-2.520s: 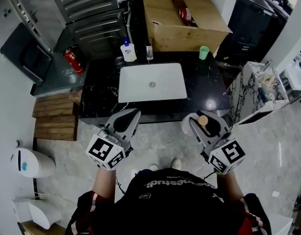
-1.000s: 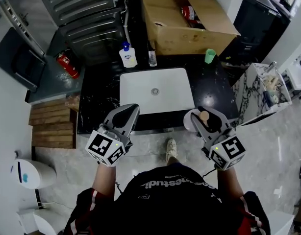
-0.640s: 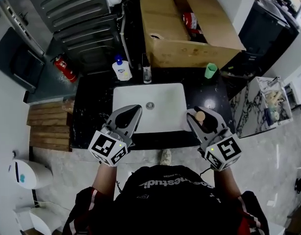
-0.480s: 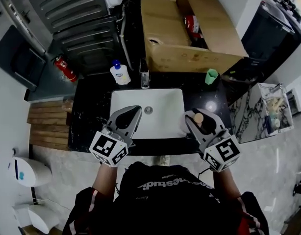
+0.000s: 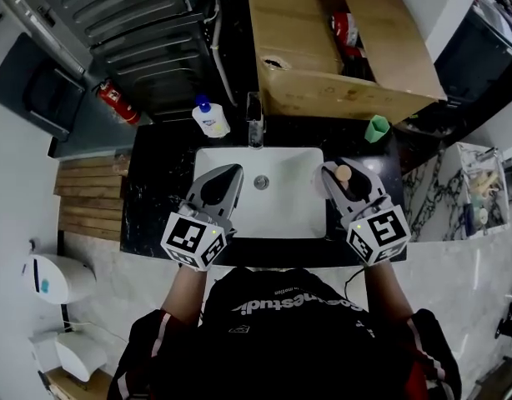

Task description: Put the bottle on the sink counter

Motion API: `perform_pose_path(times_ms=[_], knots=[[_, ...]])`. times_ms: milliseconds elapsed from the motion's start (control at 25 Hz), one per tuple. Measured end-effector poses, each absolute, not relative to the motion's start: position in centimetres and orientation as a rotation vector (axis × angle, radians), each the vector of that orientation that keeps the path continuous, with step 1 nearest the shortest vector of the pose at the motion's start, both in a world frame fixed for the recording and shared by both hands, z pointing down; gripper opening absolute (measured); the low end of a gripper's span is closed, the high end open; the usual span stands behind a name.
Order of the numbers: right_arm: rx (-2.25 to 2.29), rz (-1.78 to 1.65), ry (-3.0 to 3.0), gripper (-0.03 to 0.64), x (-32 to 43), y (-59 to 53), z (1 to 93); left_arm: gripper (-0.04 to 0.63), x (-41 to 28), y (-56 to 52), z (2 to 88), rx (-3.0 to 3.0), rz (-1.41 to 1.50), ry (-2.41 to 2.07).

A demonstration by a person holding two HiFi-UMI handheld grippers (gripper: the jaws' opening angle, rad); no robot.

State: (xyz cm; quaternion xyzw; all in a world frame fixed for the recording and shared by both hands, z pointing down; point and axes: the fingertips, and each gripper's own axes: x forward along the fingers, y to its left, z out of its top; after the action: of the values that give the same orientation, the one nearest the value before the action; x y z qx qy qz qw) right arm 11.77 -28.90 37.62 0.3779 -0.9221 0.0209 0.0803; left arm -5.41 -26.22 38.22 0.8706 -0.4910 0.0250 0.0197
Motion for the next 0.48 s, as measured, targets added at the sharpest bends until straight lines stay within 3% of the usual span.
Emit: perform_pose_path(times_ms=[480], knots=[[1.27, 0.096, -2.673, 0.152, 8.5, -41.8, 46.9, 0.014, -7.5, -33.5, 43.7, 2.746, -0.042, -1.512]])
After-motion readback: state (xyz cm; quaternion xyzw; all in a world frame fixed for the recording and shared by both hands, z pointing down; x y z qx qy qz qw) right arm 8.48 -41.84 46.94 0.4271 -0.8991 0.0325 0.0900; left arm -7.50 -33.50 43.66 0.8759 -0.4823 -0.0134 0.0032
